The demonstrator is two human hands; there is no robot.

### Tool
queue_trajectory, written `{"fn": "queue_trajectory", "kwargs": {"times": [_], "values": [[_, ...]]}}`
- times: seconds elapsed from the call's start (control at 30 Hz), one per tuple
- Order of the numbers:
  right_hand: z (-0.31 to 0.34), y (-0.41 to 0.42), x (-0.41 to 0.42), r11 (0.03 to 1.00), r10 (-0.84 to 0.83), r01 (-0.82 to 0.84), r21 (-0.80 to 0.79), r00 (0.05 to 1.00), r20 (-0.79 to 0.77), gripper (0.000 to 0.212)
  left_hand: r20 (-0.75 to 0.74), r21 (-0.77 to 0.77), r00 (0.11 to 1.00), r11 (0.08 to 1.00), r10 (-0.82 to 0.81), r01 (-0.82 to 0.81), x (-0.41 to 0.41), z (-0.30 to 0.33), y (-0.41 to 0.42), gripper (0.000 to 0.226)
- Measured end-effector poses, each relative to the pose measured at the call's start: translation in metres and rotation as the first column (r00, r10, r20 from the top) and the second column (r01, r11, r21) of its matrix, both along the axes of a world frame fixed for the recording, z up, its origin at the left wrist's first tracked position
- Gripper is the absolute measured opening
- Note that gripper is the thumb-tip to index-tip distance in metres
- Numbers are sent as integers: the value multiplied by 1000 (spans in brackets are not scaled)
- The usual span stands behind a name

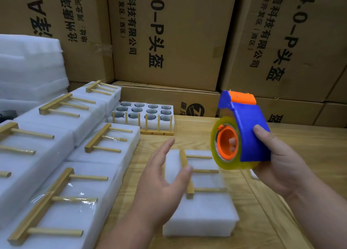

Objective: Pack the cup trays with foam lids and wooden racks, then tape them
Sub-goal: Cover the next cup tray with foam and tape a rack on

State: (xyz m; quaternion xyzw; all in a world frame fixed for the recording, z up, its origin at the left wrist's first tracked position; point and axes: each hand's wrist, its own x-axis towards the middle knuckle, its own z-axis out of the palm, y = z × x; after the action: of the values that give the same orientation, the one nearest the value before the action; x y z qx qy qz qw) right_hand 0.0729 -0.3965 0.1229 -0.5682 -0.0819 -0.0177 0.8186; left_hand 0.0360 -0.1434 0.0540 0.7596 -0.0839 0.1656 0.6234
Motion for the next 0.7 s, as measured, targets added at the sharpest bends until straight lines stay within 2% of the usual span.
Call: {"fn": "queue_trajectory", "kwargs": {"times": [0.07,0.17,0.27,0.37,0.43,0.53,0.6,0.63,0.7], "values": [[4,16,-8,996,35,-35,82,999,6,37,-3,63,995,993,-100,100,-3,20,-11,92],[9,42,-19,973,134,-134,189,991,13,44,-8,-11,966,966,-257,257,-3,35,-24,113],[7,59,-25,951,199,-195,238,980,7,61,0,-42,973,972,-230,229,-3,37,-22,124],[-5,66,-27,946,190,-176,273,981,-25,45,9,-41,974,973,-227,227,-4,31,-13,125],[-12,68,-29,943,220,-200,266,974,-47,43,-5,-26,972,971,-237,237,-5,27,-7,125],[-9,61,-28,944,310,-304,127,950,-34,61,-27,-1,957,957,-290,290,-8,26,2,133],[-4,53,-26,942,333,-333,-37,943,-1,62,-8,48,956,955,-294,294,-10,30,7,127],[-2,49,-25,938,316,-308,-156,948,27,60,18,45,957,957,-288,287,-10,33,11,119],[2,42,-25,881,214,-139,-451,970,119,54,83,-36,962,964,-261,265,-11,43,18,97]]}}
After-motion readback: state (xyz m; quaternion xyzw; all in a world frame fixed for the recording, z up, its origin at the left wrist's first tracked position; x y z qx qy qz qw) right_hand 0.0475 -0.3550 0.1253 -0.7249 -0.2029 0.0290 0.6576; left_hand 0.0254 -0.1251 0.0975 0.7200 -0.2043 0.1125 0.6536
